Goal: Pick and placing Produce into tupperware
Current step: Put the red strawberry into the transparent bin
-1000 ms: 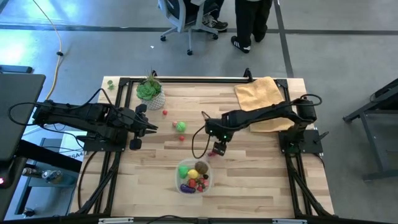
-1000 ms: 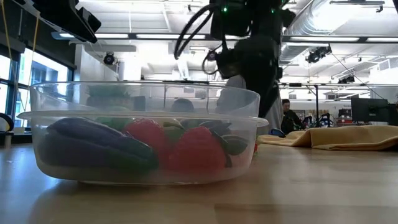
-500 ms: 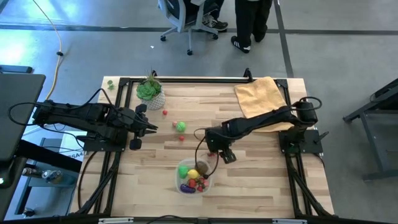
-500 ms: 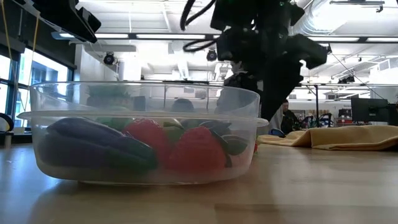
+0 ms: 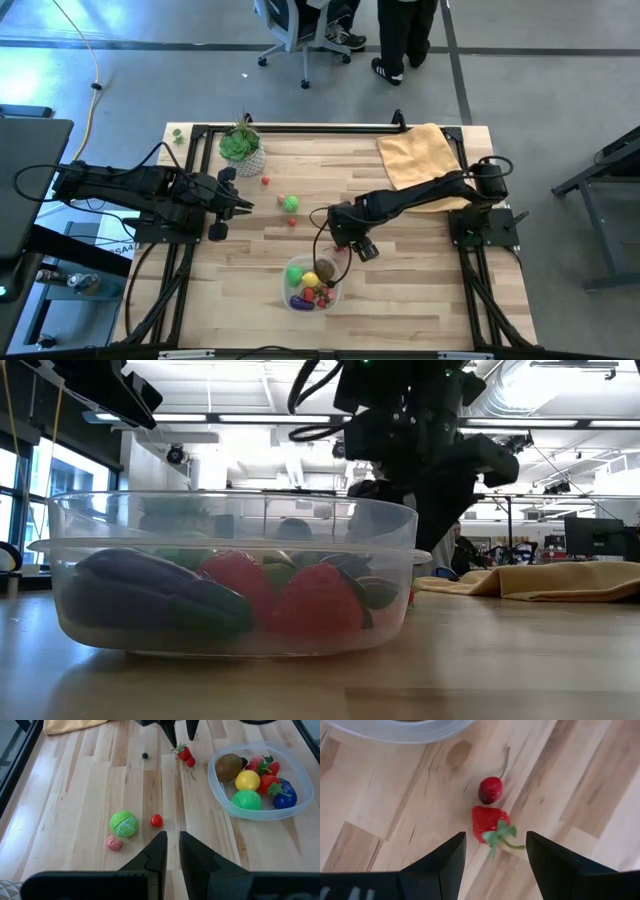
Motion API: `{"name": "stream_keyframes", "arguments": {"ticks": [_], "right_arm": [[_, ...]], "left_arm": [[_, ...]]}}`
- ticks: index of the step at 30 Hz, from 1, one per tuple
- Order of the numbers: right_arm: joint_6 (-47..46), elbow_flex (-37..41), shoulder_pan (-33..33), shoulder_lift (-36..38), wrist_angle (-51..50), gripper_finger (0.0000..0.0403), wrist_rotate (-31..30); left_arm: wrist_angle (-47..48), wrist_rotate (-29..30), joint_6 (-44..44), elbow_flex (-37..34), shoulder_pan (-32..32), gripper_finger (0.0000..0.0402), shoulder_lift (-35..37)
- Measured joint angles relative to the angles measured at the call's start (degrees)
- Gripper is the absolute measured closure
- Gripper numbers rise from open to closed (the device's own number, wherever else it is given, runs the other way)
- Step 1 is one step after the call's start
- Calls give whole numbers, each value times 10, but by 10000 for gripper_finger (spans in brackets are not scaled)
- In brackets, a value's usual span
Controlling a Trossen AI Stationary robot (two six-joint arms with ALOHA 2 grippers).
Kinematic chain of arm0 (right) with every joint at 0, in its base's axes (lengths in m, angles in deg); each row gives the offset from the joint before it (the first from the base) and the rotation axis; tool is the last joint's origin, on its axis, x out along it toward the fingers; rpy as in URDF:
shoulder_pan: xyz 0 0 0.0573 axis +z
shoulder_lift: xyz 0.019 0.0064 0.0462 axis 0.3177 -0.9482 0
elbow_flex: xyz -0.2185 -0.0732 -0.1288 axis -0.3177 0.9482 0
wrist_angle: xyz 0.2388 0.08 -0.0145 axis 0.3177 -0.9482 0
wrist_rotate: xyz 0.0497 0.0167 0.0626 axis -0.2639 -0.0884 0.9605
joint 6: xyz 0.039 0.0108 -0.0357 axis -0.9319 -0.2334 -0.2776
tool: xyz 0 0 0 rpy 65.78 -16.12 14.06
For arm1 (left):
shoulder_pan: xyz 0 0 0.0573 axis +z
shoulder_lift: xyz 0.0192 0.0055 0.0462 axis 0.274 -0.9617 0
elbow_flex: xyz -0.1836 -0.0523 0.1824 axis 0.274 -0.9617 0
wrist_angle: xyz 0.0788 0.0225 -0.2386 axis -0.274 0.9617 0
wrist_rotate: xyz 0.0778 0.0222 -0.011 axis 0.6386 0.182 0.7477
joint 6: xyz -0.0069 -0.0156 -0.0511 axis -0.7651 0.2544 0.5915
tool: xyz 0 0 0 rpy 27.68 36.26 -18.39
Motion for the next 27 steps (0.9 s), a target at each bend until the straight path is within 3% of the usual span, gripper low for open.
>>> {"name": "stream_keyframes", "arguments": {"ticks": [16, 27], "right_arm": [[10, 0, 0, -20, 14, 202, 28], [19, 0, 0, -27, 29, 127, 5]], "left_arm": [[0, 0, 0, 0, 0, 362, 0], [0, 0, 0, 0, 0, 362, 0]]}}
